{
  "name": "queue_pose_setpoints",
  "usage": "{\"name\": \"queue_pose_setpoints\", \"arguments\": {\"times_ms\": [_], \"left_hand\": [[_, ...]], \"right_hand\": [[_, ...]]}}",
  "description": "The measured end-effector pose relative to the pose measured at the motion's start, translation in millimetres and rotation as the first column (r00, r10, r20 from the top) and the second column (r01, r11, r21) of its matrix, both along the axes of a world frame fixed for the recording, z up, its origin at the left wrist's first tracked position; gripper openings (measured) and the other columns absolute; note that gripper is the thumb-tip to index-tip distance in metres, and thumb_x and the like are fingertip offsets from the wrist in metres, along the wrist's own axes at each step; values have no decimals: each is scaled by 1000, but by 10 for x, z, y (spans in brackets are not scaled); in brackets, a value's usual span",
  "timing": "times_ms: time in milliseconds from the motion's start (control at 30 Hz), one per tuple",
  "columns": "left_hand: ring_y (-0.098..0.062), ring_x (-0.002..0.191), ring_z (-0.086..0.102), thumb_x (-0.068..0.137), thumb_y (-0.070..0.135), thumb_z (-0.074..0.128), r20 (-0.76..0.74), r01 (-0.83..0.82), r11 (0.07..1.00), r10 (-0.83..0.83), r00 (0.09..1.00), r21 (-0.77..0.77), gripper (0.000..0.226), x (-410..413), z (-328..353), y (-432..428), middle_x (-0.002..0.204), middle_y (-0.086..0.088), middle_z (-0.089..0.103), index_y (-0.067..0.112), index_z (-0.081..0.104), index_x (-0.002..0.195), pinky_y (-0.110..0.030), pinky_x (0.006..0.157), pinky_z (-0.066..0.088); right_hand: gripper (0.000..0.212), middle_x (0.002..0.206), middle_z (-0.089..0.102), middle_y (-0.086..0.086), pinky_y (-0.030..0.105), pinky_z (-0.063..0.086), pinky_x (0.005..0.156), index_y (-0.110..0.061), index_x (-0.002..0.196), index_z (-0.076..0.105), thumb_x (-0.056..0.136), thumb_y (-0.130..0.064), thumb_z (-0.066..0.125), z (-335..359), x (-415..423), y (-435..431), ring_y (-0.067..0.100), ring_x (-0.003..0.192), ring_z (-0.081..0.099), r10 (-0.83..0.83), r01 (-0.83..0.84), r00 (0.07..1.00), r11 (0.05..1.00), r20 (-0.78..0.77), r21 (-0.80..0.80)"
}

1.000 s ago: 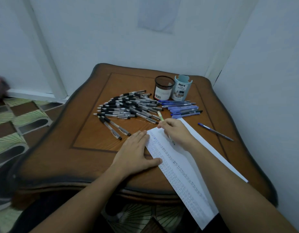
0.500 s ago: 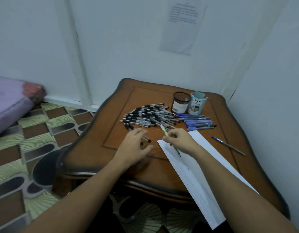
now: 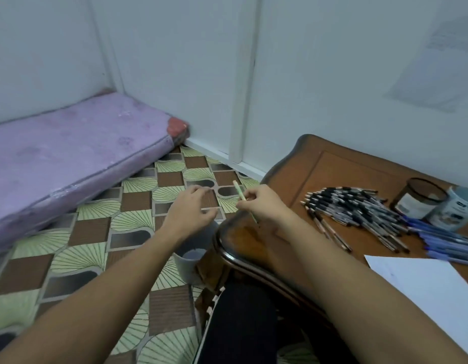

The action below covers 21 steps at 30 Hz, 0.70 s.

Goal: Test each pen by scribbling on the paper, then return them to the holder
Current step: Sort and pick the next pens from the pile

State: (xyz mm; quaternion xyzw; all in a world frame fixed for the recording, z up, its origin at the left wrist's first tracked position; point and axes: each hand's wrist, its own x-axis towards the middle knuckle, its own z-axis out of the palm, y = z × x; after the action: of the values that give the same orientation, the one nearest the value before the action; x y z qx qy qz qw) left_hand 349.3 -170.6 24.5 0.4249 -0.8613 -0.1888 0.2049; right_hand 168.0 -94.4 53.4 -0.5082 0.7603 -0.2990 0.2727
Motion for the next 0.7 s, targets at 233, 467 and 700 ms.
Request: {"name": "queue_pose_setpoints", "arguments": {"times_ms": [233,467,700], "left_hand": [[-19,132,40,89,37,65,8,-85,994,85,996,66,63,305,-117,-449,143,-4,46,18,43,145,-35,109,34],[-18,133,41,90,35,64,30,-76,990,73,997,118,64,286,-254,-533,147,-3,43,18,40,147,-36,108,37],[-20,130,44,89,36,65,8,19,996,-20,1000,85,64,-85,-113,-342,146,-4,44,18,41,146,-38,108,38]], "right_hand": [[21,68,52,0,27,39,58,-9,77,62,89,-24,72,-217,467,-876,13,58,46,34,-33,999,995,-5,94],[28,101,58,-1,23,42,75,-7,115,66,92,-23,69,-372,448,-957,15,94,54,56,-42,994,989,-99,143],[9,88,60,-9,21,37,67,-17,100,70,92,-21,68,-201,109,-546,11,87,55,10,-14,999,997,-53,-75]]}}
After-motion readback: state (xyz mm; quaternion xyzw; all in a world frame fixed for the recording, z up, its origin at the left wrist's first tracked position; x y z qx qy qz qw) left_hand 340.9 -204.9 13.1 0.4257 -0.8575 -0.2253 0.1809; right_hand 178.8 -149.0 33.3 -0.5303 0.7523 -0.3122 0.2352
